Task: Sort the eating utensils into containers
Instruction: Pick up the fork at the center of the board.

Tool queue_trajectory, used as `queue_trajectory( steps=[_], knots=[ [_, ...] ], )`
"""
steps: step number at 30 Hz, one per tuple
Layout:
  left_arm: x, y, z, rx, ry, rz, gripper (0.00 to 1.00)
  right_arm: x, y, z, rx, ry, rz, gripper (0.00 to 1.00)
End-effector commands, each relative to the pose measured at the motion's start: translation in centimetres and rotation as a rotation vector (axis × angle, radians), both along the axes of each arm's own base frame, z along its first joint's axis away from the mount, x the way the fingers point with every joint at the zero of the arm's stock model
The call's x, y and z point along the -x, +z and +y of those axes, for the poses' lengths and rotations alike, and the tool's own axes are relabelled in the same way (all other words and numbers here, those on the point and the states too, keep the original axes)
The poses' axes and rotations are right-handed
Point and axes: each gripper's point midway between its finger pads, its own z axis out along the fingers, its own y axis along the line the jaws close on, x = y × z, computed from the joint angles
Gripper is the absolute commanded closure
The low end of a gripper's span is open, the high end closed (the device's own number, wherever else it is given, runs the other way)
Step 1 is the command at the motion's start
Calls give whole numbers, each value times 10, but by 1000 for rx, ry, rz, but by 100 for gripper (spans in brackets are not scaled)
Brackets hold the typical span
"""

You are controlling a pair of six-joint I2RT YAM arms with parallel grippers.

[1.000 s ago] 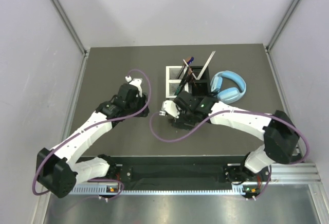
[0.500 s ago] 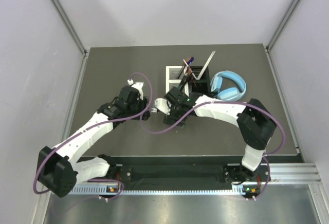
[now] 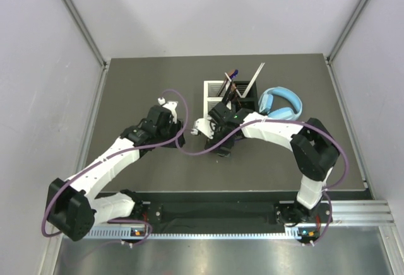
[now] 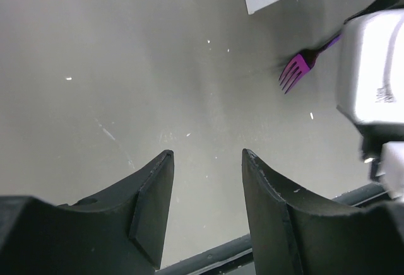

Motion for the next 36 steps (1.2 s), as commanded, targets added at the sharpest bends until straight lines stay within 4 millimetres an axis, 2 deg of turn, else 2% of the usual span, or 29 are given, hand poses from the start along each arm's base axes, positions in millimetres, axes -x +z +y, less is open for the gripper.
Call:
queue_trajectory(
  steps=[1, 11, 17, 22, 26, 29, 31, 32, 33, 36],
  knots=[
    [-7, 4, -8, 30, -14, -13, 48, -13, 7, -9, -66, -71, -5, 20],
    [-7, 8, -3, 12, 6, -7, 48, -17, -11, -3, -98, -93, 79, 20],
    [-6, 8, 0, -4, 9, -8, 48, -21, -22, 12, -105, -91, 153, 20],
    [-7, 6, -1, -9, 9, -4, 48, -23, -33, 16, -90, -92, 179, 22],
    [-9, 5, -1, -13, 8, 1, 48, -18, -40, 4, -47, -124, 189, 26],
    [-12, 8, -3, -8, 9, -8, 48, -1, -41, -6, -6, -151, 257, 39],
    [-14, 9, -4, -7, 6, -11, 48, 8, -41, -13, 21, -173, 259, 40],
    [-15, 10, -5, -3, 8, -17, 48, 19, -47, -20, 42, -174, 263, 40],
    [-15, 10, -4, -3, 8, -18, 48, 17, -43, -24, 49, -198, 221, 40],
    [-14, 10, -5, -1, 8, -20, 48, 24, -48, -33, 65, -204, 222, 43]
  ],
)
